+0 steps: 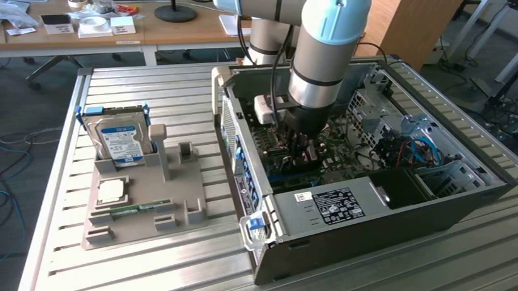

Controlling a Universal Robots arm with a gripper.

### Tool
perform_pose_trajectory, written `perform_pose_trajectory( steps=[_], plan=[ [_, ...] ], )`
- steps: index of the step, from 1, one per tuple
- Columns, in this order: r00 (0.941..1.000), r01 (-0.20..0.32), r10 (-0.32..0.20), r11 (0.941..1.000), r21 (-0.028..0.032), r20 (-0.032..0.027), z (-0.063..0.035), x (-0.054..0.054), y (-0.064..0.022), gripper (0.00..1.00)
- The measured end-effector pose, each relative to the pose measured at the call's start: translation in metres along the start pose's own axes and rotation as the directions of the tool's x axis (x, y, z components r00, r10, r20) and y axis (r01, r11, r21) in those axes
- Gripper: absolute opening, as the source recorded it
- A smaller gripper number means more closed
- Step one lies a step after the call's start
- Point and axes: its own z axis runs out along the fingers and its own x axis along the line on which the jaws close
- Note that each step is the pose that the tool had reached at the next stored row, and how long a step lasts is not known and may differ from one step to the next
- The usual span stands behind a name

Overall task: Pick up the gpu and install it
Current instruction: 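Insert the gpu into the slot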

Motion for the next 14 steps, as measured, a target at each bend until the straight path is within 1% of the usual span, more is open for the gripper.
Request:
perform_pose_trajectory(
  steps=[14],
  plan=[
    [1.0,0.0,0.0,1.0,0.0002,0.0002,0.0018,0.0,0.0001,0.27]
  ],
)
